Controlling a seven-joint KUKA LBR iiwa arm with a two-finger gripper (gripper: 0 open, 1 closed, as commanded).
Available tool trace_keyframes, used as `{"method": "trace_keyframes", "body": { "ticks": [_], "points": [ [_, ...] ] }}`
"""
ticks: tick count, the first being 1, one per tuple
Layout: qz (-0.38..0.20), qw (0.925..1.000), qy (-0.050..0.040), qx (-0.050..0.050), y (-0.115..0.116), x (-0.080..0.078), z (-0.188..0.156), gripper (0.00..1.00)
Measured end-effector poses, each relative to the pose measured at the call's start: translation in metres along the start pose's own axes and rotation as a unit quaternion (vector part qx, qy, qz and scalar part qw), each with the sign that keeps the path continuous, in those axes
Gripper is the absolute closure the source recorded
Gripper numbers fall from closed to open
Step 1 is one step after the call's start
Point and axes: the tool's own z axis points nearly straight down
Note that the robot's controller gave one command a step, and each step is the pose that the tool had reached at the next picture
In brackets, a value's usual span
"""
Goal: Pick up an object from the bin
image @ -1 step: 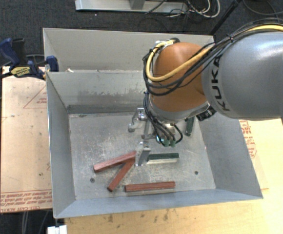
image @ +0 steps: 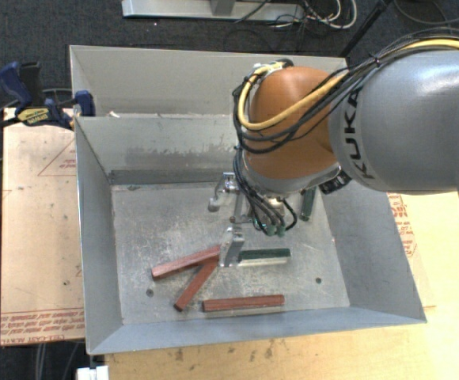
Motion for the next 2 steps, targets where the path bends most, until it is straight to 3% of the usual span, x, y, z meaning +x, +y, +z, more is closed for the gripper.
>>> {"method": "trace_keyframes", "body": {
  "ticks": [1,2],
  "points": [
    [0.018,0.9994,-0.0273,-0.006,0.0034,0.0324,0.0949,1.00],
    [0.018,0.9994,-0.0273,-0.006,0.0034,0.0324,0.0949,1.00]
  ]
}}
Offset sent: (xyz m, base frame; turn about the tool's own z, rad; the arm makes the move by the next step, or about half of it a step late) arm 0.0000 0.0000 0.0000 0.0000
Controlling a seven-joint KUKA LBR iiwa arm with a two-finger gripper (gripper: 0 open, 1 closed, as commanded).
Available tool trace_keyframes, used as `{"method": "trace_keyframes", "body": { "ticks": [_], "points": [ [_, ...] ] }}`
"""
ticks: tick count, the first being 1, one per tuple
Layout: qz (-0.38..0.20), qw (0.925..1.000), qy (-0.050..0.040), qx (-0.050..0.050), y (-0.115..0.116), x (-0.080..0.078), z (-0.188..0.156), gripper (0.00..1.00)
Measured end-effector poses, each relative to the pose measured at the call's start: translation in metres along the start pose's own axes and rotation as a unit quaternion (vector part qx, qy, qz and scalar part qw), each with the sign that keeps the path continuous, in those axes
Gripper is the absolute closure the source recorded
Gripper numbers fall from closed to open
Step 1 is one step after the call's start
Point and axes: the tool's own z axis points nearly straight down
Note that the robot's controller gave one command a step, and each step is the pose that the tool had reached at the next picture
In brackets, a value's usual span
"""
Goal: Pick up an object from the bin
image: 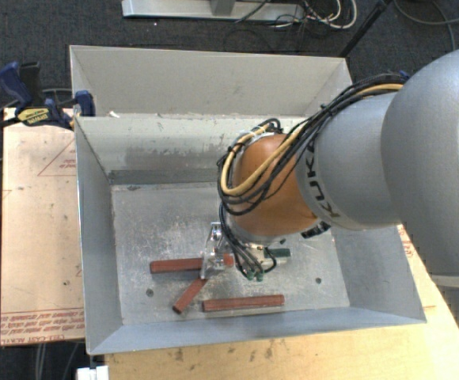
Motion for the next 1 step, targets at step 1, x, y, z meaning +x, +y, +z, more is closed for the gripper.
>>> {"method": "trace_keyframes", "body": {
  "ticks": [1],
  "points": [
    [-0.001,1.0000,0.0074,0.002,-0.0003,0.0012,-0.0026,1.00]
  ]
}}
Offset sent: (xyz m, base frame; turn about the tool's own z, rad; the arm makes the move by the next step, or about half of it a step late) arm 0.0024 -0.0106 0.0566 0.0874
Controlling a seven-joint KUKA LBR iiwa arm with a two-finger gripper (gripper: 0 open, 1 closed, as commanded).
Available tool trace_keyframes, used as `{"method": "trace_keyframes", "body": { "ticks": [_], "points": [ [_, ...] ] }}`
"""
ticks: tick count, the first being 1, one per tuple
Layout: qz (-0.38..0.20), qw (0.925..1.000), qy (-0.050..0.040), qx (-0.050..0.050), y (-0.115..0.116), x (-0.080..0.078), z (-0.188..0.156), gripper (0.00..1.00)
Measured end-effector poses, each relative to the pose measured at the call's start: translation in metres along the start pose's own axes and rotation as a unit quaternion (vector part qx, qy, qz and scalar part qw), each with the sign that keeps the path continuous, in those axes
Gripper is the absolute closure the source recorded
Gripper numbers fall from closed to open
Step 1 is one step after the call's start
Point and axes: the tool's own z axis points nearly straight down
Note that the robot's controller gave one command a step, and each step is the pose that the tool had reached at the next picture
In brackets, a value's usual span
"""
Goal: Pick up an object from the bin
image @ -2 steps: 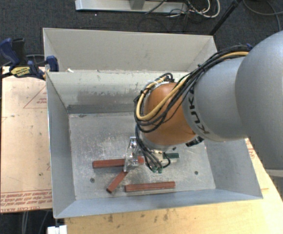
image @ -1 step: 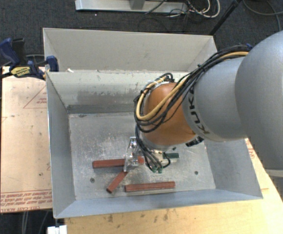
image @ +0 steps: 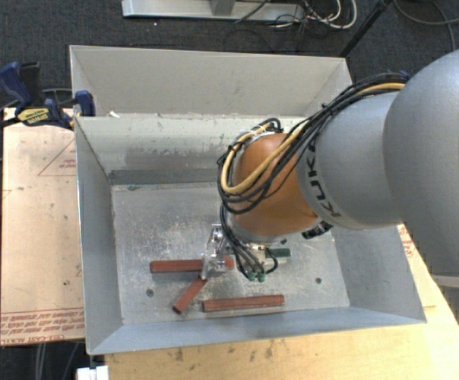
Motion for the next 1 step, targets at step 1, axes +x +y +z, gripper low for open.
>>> {"method": "trace_keyframes", "body": {
  "ticks": [1],
  "points": [
    [0.020,0.9996,0.0182,0.004,-0.0044,0.0018,-0.0220,1.00]
  ]
}}
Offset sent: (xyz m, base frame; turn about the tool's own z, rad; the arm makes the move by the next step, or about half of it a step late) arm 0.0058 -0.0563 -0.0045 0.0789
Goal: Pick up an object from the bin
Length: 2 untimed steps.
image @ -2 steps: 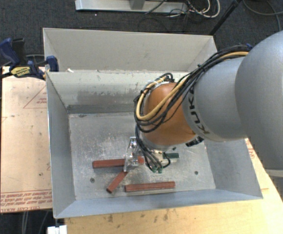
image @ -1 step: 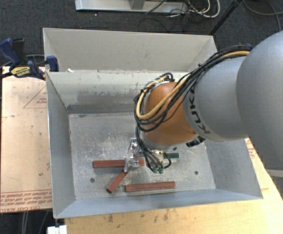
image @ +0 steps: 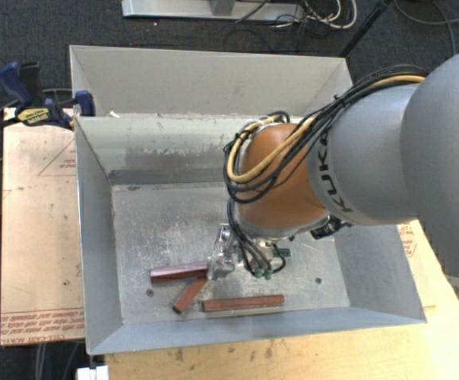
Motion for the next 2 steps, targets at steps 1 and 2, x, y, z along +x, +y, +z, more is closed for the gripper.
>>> {"method": "trace_keyframes", "body": {
  "ticks": [1,2],
  "points": [
    [0.020,0.9998,0.0027,0.002,-0.0520,-0.0119,0.0279,0.00],
    [0.020,0.9998,0.0018,0.001,-0.0508,-0.0124,0.0271,0.00]
  ]
}}
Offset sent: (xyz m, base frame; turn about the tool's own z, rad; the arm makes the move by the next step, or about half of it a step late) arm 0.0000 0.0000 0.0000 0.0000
